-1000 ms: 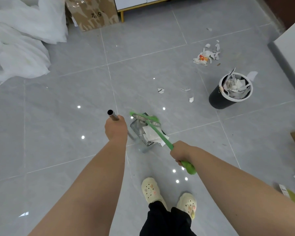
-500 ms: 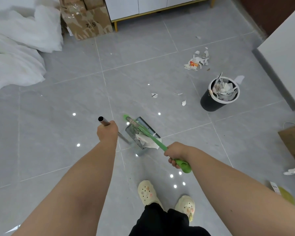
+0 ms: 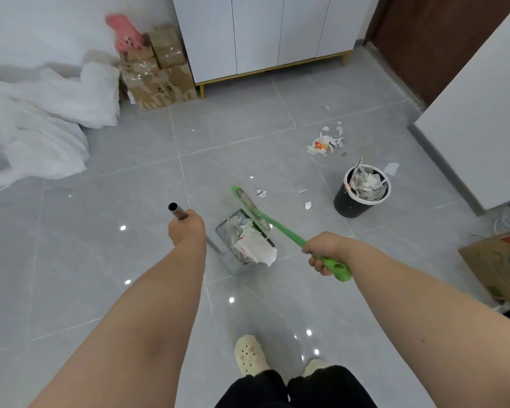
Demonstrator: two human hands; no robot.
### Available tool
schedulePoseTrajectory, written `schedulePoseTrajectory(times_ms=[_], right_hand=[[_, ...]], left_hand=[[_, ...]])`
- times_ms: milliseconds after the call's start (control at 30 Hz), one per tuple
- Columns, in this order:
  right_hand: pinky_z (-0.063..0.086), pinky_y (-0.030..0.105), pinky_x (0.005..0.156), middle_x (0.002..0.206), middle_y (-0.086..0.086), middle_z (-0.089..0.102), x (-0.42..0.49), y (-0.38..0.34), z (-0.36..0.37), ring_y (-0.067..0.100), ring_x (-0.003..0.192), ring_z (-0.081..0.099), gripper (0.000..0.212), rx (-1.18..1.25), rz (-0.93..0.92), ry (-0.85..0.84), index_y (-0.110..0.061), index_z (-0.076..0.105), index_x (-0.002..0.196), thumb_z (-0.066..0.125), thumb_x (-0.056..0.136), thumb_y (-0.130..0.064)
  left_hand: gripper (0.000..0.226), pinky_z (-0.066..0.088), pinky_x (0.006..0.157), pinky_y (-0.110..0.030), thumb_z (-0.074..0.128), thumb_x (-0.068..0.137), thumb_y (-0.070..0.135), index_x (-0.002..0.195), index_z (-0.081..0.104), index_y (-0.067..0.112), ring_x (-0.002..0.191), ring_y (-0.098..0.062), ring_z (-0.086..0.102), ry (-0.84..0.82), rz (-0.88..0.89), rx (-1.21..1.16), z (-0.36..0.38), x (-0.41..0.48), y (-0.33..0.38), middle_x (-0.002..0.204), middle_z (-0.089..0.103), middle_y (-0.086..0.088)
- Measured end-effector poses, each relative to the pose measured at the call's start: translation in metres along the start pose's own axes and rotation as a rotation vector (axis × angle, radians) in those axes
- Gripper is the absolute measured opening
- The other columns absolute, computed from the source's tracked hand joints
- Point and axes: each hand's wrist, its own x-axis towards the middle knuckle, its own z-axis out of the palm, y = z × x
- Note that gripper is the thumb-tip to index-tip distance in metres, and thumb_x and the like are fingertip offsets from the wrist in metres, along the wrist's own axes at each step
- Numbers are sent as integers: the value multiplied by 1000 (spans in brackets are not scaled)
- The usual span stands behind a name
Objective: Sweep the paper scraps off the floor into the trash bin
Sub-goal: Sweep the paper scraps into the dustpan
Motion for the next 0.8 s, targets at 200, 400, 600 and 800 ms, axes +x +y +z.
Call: schedulePoseTrajectory(times_ms=[200, 400, 600, 800], right_hand=[[33, 11, 36, 60, 7, 43, -45, -17, -27, 10, 24, 35, 10, -22, -81, 98, -7, 42, 104, 44, 97, -13], [30, 13, 38, 58, 8, 41, -81, -26, -56, 12, 30, 35, 14, -1, -168, 196, -5, 40, 109, 42, 97, -12], [32, 15, 38, 55, 11, 44, -98, -19, -101, 17, 35, 38, 10, 22, -256, 286, -2, 44, 103, 42, 95, -9], [31, 15, 36, 56, 10, 40, -113, 13, -175, 17, 43, 35, 43, 62, -364, 350, -8, 39, 138, 38, 96, -1]], left_hand=[[33, 43, 71, -31, 45, 94, 28, 64, 39, 17, 70, -24, 52, -12, 42, -41, -11, -34, 47, 66, 46, 1], [23, 44, 70, -30, 44, 93, 28, 80, 51, 11, 71, -28, 57, -54, 138, -50, -6, -66, 97, 75, 56, -5], [21, 52, 81, -36, 45, 93, 30, 86, 53, 12, 87, -31, 65, -95, 220, -30, 25, -105, 135, 85, 59, -8], [16, 52, 84, -36, 46, 93, 29, 92, 55, 16, 90, -32, 65, -102, 242, -24, 82, -159, 171, 90, 62, -8]])
